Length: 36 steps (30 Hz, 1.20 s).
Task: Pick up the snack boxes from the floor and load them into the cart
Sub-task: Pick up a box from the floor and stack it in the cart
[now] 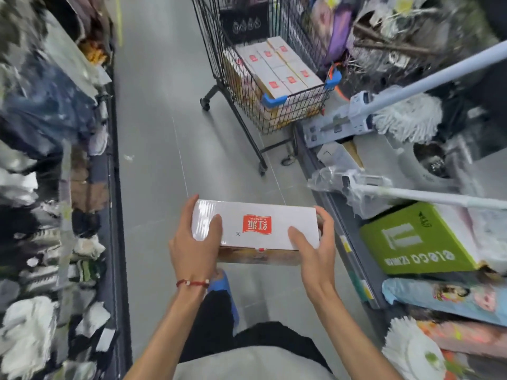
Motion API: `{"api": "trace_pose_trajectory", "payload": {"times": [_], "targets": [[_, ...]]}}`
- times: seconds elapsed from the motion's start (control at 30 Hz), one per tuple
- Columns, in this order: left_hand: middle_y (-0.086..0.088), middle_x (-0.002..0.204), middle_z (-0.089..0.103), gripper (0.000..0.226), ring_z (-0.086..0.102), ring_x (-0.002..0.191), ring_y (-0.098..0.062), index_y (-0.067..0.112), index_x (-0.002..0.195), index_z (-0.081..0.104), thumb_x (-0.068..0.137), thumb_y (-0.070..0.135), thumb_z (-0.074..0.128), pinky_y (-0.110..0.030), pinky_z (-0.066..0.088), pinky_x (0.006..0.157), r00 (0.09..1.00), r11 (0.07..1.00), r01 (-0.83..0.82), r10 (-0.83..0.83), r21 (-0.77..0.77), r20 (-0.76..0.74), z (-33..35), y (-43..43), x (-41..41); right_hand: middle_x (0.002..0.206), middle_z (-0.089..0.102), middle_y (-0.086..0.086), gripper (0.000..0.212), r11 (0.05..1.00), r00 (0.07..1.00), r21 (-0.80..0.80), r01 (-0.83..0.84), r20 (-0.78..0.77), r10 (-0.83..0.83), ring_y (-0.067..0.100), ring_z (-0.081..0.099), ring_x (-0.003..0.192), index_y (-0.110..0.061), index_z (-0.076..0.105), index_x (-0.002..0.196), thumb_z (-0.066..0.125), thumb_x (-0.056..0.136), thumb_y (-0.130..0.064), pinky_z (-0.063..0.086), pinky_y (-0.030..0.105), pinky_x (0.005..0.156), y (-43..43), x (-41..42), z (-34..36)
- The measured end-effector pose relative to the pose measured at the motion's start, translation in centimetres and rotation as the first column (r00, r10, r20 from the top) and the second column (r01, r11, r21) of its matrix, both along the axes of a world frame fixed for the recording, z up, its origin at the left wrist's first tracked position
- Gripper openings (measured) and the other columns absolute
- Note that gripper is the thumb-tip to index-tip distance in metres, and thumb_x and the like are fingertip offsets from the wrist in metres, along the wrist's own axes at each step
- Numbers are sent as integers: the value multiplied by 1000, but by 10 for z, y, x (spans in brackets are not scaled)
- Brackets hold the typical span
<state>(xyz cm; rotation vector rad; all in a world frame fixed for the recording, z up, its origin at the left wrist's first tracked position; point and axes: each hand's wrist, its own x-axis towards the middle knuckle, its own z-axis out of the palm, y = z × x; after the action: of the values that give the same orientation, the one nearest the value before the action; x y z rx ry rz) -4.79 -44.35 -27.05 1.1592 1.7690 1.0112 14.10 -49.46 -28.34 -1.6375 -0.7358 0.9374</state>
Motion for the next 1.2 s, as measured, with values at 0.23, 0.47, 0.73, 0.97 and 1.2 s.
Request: {"api": "trace_pose_trajectory", "payload": {"times": [0.23,0.47,0.73,0.97,1.2], "targets": [[8,126,62,57,62,110,-16,38,139,48,85,50,58,-45,52,101,989,990,137,-135,30,-67,27,179,-15,125,60,-15,61,992,992,22,123,-25,-123,-6,58,110,-33,47,138,70,81,-32,50,10,80,157,-22,18],[7,124,62,47,62,103,-13,35,141,49,96,32,62,-32,54,91,980,981,188,-185,41,-68,22,337,7,125,61,-14,58,983,983,26,183,-17,-183,-7,59,107,-38,48,134,69,81,-30,51,12,78,305,-4,12],[23,108,56,46,56,89,3,37,140,50,96,30,62,-16,43,86,964,969,245,-240,34,-113,29,502,60,130,63,-9,65,959,957,10,284,-53,-283,6,62,117,-35,46,141,72,81,-33,56,32,93,456,38,6],[38,110,54,47,53,96,20,36,139,52,94,31,64,-8,41,85,920,923,382,-377,35,-112,23,620,94,126,63,-13,69,894,893,21,448,-70,-445,-6,62,108,-27,46,143,71,79,-29,52,14,82,547,54,8],[12,140,58,59,57,123,-16,41,143,47,87,48,61,-40,47,107,777,784,620,-617,-13,-127,12,731,129,134,60,-7,69,748,745,0,664,-86,-661,4,60,119,-27,45,144,71,81,-28,54,19,87,617,48,1]]}}
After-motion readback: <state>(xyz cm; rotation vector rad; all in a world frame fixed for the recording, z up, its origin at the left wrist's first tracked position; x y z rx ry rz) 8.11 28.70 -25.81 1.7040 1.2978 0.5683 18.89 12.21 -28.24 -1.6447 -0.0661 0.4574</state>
